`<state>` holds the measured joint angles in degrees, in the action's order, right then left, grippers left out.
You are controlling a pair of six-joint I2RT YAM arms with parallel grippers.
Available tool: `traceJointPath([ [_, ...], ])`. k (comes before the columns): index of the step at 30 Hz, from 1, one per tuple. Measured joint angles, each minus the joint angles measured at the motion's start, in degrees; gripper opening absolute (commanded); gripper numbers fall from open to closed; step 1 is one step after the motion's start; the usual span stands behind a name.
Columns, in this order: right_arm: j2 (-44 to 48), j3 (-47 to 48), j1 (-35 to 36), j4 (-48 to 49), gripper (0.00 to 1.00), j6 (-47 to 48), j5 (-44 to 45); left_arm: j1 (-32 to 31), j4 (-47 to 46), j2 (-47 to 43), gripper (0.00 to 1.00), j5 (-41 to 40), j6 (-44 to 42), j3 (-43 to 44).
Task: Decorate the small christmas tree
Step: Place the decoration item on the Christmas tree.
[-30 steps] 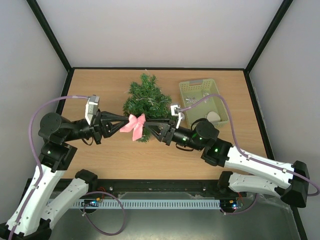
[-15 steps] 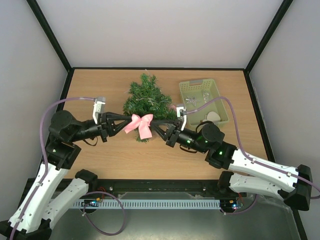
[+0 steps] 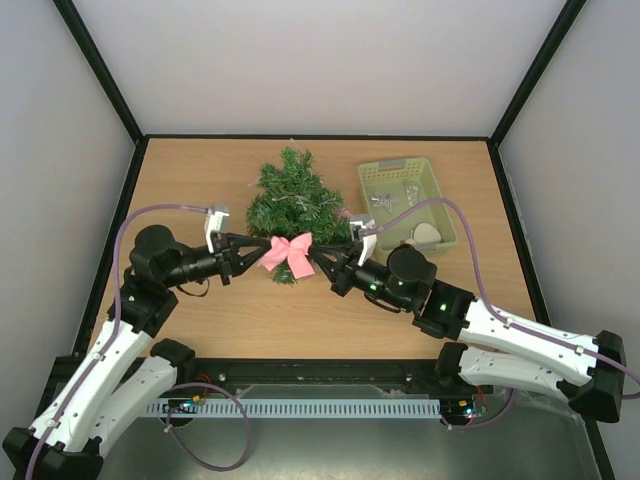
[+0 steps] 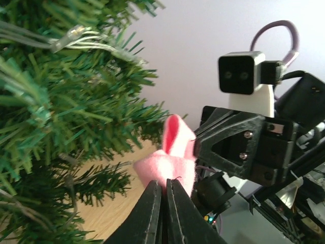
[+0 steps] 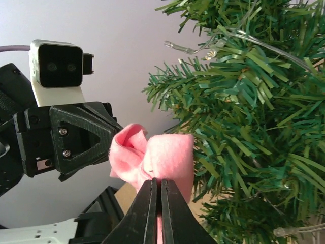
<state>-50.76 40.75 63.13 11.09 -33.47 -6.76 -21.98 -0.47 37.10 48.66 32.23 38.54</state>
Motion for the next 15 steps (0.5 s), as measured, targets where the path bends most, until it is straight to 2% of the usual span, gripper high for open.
traceJointPath([
  [15, -3.5, -1.2, 0.0, -0.6, 0.02, 3.7, 4.0, 0.0, -0.5, 0.1, 0.07, -5.9, -6.0, -4.6],
])
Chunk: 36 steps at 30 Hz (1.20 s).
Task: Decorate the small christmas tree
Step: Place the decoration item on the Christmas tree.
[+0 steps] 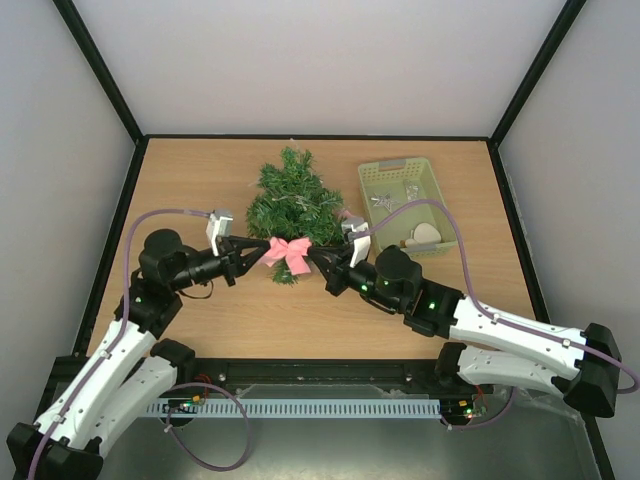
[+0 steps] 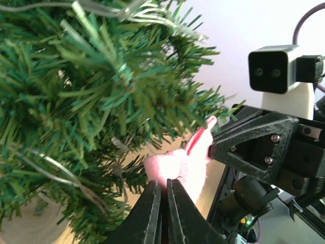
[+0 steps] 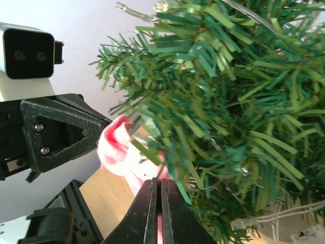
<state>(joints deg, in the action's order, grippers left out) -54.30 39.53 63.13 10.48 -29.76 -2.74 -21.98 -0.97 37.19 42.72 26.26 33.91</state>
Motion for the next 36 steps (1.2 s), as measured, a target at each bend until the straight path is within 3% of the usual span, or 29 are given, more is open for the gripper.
traceJointPath([
  [24, -1.2, -2.6, 0.0, 0.8, 0.02, 3.5, 6.3, -0.4, -6.7, 1.1, 0.03, -5.2, -5.8, -4.4],
  [36, -1.1, -5.6, 0.0, 5.9, 0.02, 5.8, 7.7, -2.6, -8.7, 1.6, 0.02, -9.2, -11.0, -5.1],
])
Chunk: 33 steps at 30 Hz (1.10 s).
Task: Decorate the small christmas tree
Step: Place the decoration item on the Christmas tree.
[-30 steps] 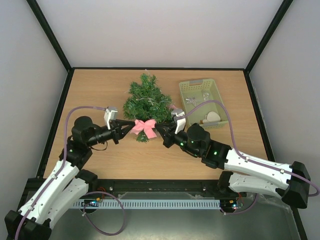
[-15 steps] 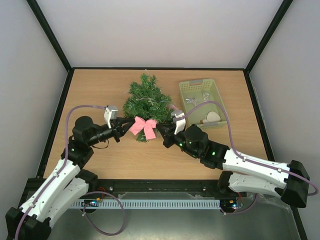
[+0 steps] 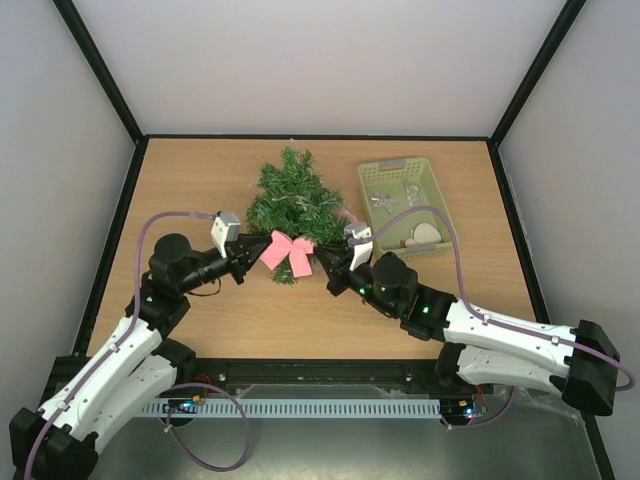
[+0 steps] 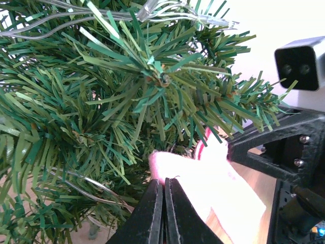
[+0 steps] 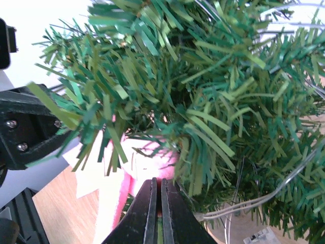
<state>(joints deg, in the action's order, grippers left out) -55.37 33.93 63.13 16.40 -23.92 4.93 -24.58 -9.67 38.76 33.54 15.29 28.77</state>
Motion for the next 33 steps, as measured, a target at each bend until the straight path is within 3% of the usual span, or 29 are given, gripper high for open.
traceJointPath([
  [19, 2.5, -2.4, 0.0, 5.8, 0.02, 7.0, -1.3, -0.6, -2.2, -0.1, 0.02, -5.2, -4.9, -0.8],
  [26, 1.6, -2.4, 0.0, 6.2, 0.22, 4.6, -2.4, -0.6, -3.4, 1.1, 0.02, -5.3, -5.4, -0.9],
  [33, -0.3, -2.3, 0.0, 6.1, 0.33, -3.7, -2.6, -0.7, -4.3, 1.0, 0.02, -5.3, -5.8, -1.4],
])
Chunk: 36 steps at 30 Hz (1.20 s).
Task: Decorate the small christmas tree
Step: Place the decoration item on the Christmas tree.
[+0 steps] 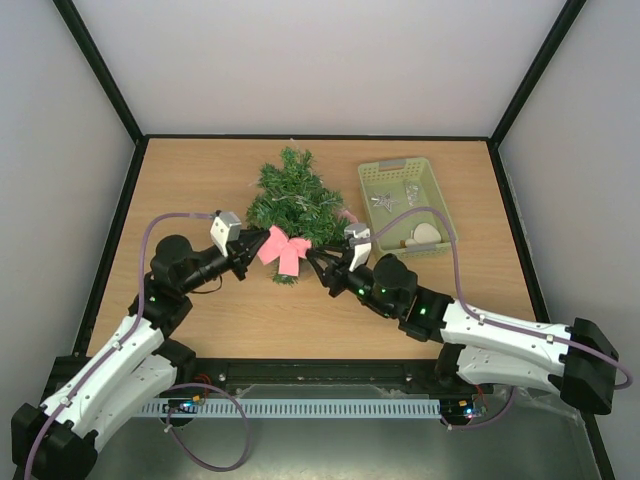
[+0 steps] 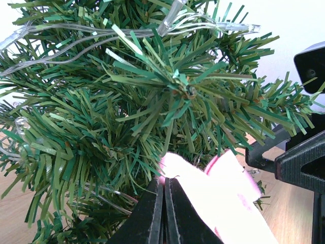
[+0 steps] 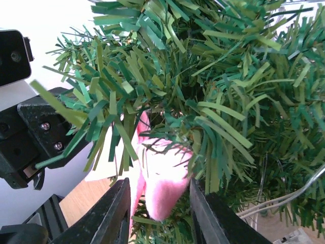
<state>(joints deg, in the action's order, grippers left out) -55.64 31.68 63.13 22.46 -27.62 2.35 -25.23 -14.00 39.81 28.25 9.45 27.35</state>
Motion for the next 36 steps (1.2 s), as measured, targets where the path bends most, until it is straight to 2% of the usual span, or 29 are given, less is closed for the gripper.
traceJointPath([
  [3, -1.4, 1.3, 0.0, -0.5, 0.37, -2.5, 0.1, 0.0, 0.0, 0.0, 0.02, 0.0, -0.1, 0.0],
  [10, -6.1, 7.3, 0.0, -5.1, 0.38, -7.6, 1.8, -0.2, -0.1, -0.4, 0.02, 0.5, -0.3, -0.1],
  [17, -7.3, 8.3, 0.0, -8.0, 0.38, -11.7, 3.3, -0.3, -0.5, -0.4, 0.02, 1.5, -0.3, -0.8],
  [21, -7.3, 8.3, 0.0, -9.3, 0.44, -13.1, 4.5, -0.3, -0.5, -0.5, 0.02, 1.6, -0.3, -0.8],
  [28, -7.3, 8.3, 0.0, -10.6, 0.4, -15.8, 5.8, -0.3, -0.5, -0.9, 0.03, 1.6, -0.3, -0.8],
  [32, -7.2, 8.3, 0.0, -10.6, 0.34, -16.0, 5.6, -0.3, -0.5, -1.7, 0.02, 1.7, -0.3, -0.8],
  [36, -7.2, 8.3, 0.0, -10.4, 0.34, -15.9, 5.1, -0.3, -0.5, -1.7, 0.02, 1.7, -0.3, -0.8],
])
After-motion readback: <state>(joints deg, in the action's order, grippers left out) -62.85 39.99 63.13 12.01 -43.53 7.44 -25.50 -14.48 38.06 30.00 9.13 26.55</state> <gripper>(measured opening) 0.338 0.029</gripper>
